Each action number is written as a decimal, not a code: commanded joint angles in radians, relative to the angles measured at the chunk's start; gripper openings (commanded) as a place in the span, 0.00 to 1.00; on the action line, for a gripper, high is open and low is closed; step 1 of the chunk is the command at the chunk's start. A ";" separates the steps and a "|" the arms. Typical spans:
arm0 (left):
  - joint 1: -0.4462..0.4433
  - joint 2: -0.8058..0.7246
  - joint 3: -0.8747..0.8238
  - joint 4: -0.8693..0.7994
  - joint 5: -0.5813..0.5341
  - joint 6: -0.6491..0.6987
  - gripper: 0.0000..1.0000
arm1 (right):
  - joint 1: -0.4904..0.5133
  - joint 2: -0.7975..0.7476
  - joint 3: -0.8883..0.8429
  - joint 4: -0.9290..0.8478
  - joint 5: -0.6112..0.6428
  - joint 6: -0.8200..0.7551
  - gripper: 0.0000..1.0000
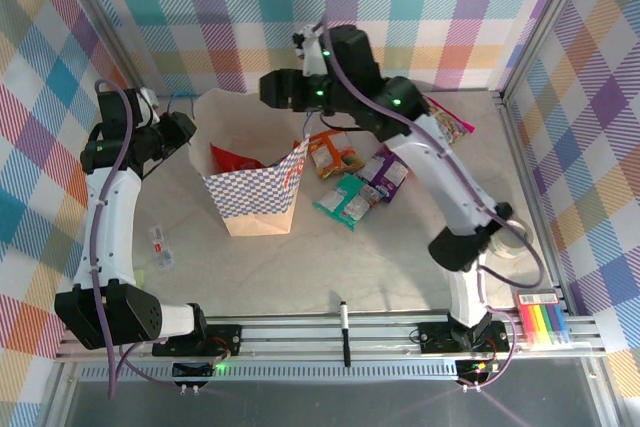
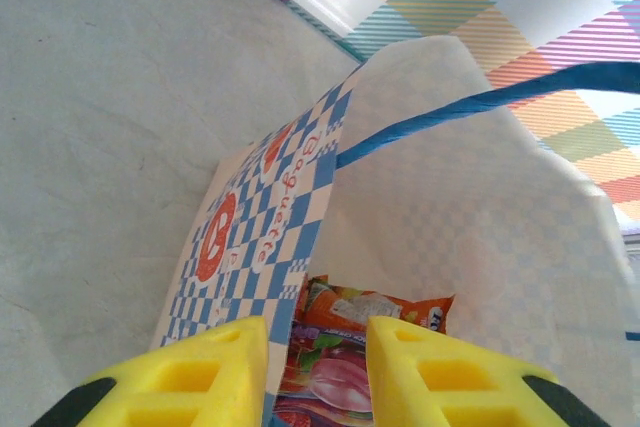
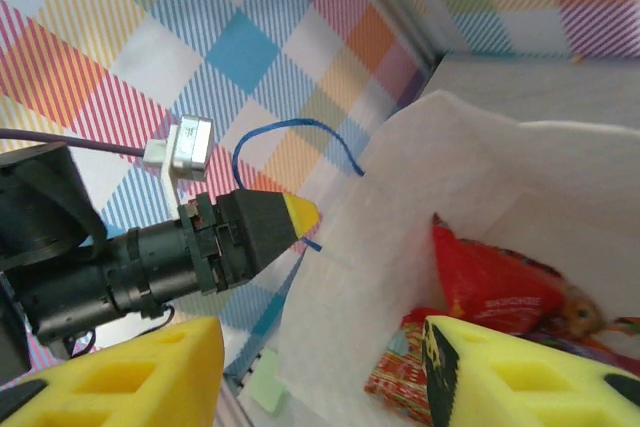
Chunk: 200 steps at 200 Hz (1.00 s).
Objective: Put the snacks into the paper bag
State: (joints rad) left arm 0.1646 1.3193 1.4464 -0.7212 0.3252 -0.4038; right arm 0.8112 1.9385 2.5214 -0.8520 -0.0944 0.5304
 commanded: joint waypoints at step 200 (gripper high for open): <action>0.007 0.031 0.054 0.006 0.028 0.010 0.32 | -0.113 0.096 -0.046 -0.083 0.086 -0.058 0.25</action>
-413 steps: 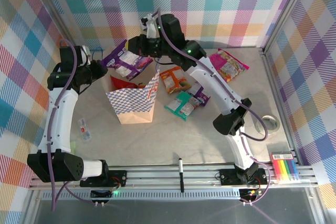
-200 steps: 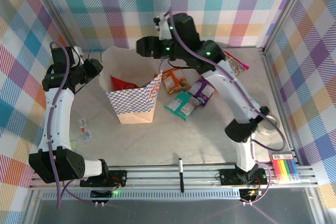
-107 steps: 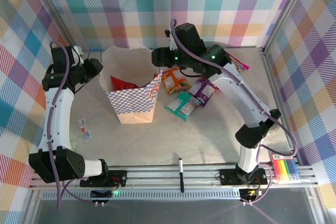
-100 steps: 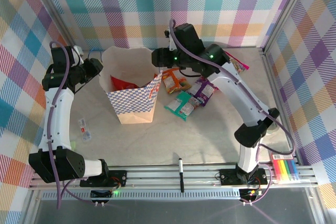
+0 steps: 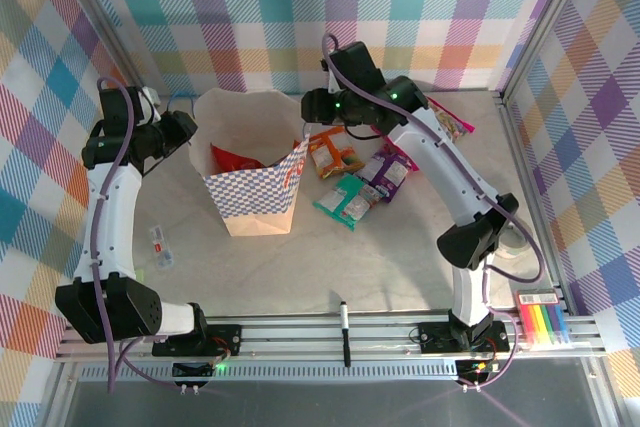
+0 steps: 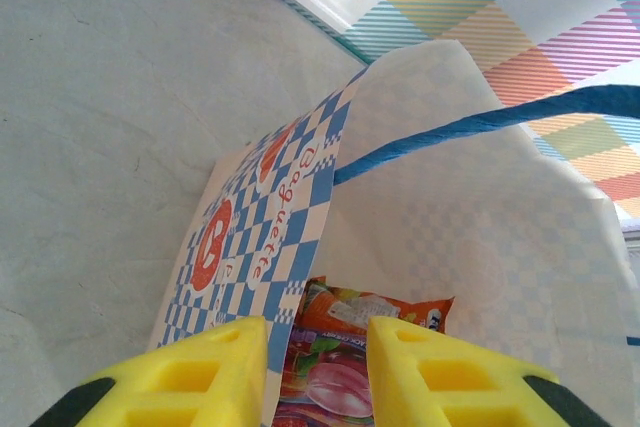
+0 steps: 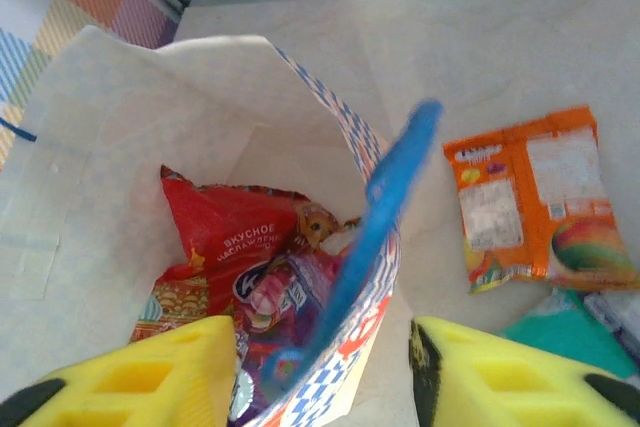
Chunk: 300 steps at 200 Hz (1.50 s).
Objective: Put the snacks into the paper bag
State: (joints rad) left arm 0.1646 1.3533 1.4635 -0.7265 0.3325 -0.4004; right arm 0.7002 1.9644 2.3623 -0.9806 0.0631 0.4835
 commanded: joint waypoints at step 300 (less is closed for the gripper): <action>-0.145 -0.057 0.078 -0.056 0.027 0.132 0.00 | 0.028 0.185 0.250 0.060 -0.538 0.040 0.00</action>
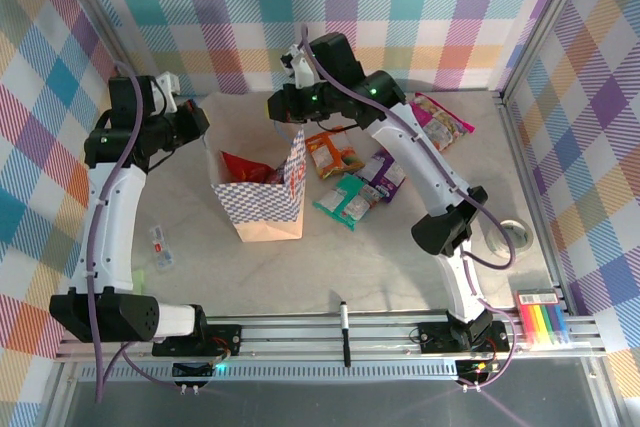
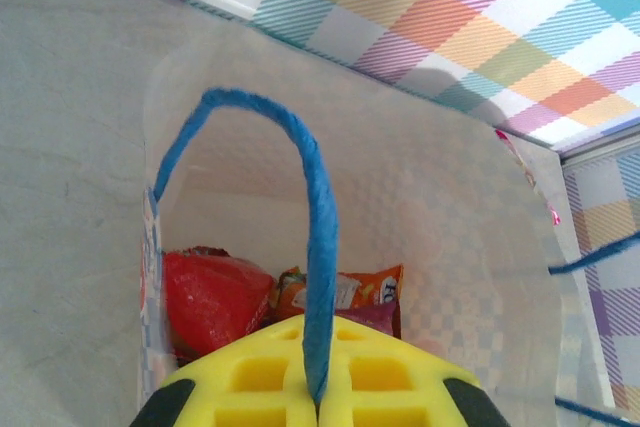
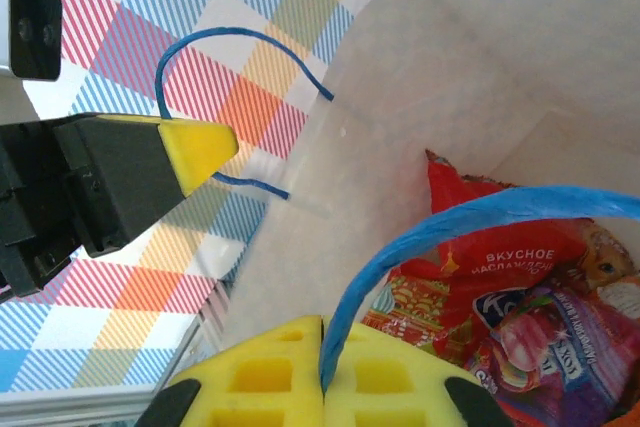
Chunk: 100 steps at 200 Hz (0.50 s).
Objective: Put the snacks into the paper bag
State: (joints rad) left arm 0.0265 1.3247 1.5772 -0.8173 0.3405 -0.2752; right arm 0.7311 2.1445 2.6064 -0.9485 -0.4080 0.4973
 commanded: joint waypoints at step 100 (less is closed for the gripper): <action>-0.007 -0.066 -0.029 -0.009 -0.046 0.006 0.28 | -0.011 -0.080 -0.070 -0.024 0.018 -0.019 0.42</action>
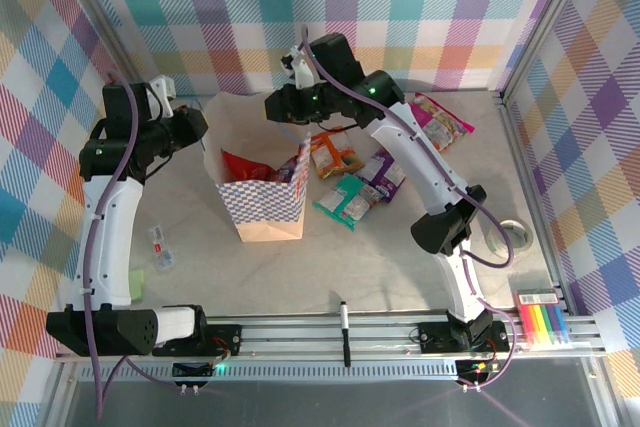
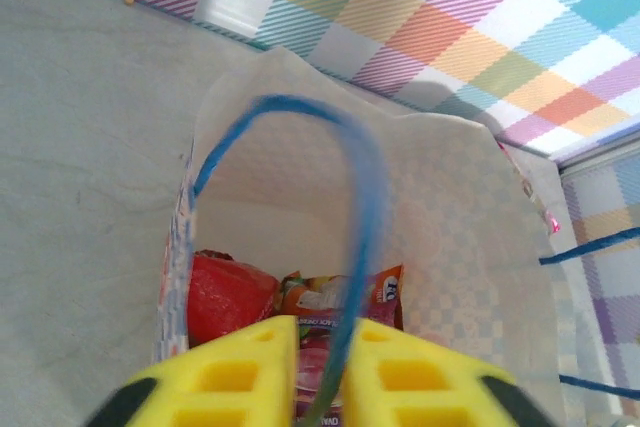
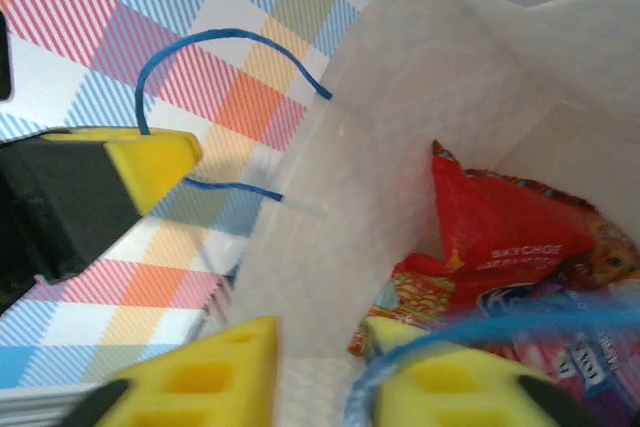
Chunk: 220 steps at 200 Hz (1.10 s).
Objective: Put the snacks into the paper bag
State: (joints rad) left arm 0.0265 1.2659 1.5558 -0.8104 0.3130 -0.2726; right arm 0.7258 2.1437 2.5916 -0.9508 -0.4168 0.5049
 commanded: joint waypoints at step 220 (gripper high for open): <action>-0.030 0.122 -0.008 -0.077 -0.116 0.049 0.55 | -0.395 -0.819 -1.298 0.245 0.155 0.135 0.77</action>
State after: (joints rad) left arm 0.0067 1.3808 1.5543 -0.8738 0.2077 -0.2401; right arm 0.3702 1.3117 1.3376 -0.7868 -0.2050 0.5911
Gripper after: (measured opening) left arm 0.552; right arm 0.762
